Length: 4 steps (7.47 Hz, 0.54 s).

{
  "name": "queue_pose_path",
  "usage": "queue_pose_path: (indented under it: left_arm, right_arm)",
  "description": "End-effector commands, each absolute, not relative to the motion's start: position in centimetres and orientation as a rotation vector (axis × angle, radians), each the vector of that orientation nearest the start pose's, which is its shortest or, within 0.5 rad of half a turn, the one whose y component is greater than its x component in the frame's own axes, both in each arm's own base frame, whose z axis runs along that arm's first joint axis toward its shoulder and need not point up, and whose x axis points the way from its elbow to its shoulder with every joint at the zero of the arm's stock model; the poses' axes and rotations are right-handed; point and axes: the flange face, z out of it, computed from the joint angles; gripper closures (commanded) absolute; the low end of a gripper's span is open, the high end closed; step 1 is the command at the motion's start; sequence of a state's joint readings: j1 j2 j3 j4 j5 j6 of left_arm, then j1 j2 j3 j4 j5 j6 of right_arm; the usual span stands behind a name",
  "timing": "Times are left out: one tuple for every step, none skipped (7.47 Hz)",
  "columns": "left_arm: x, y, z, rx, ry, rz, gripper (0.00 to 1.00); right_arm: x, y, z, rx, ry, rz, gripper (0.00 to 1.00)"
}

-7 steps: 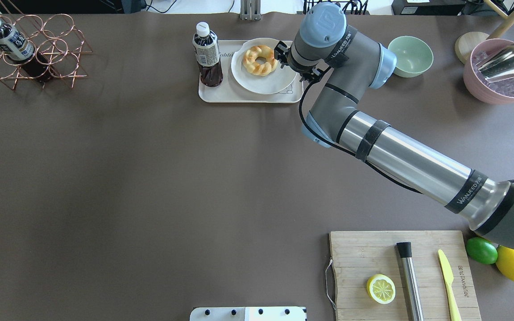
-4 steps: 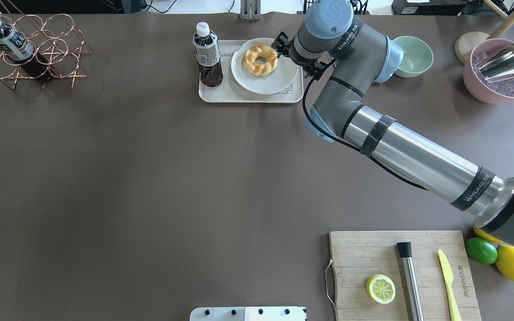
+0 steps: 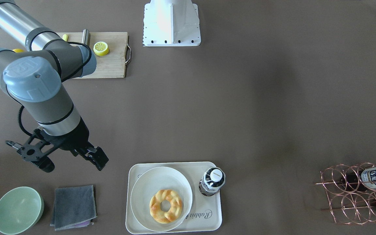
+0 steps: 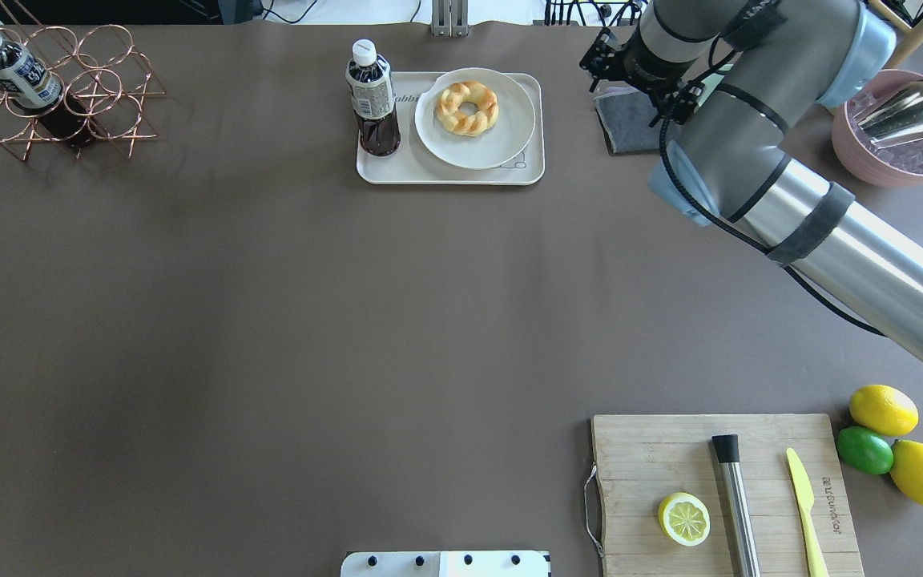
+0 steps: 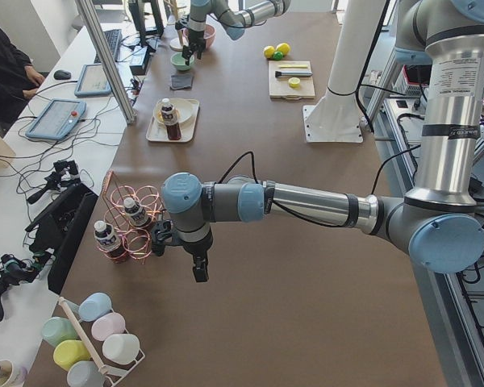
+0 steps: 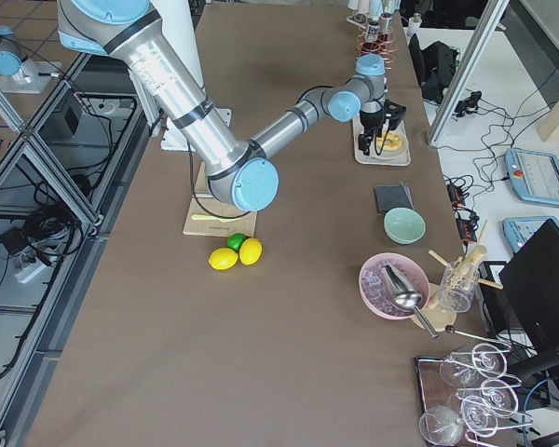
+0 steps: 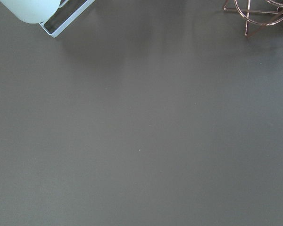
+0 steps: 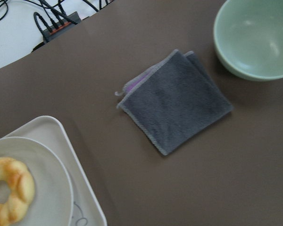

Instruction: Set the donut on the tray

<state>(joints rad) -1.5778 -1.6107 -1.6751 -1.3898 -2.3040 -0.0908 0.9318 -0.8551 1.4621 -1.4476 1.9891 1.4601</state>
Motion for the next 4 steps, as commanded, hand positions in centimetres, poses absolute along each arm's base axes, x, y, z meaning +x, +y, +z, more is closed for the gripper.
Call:
queue_pose_path:
  left_arm:
    - [-7.2, -50.1, 60.8, -0.062, 0.732, -0.108, 0.02]
    - [-7.3, -50.1, 60.7, -0.06, 0.732, -0.109, 0.02]
    - [-7.3, -50.3, 60.5, -0.056, 0.732, -0.107, 0.02]
    - [-7.3, -50.3, 60.5, -0.057, 0.732, -0.108, 0.02]
  right_arm:
    - [-25.8, -58.8, 26.5, -0.043, -0.549, 0.436, 0.0]
    - [-22.6, -57.5, 28.0, -0.038, -0.456, 0.335, 0.0]
    - [-19.4, -57.1, 30.9, -0.015, -0.379, 0.215, 0.0]
    - [-15.0, -56.5, 35.0, -0.004, -0.338, 0.071, 0.0]
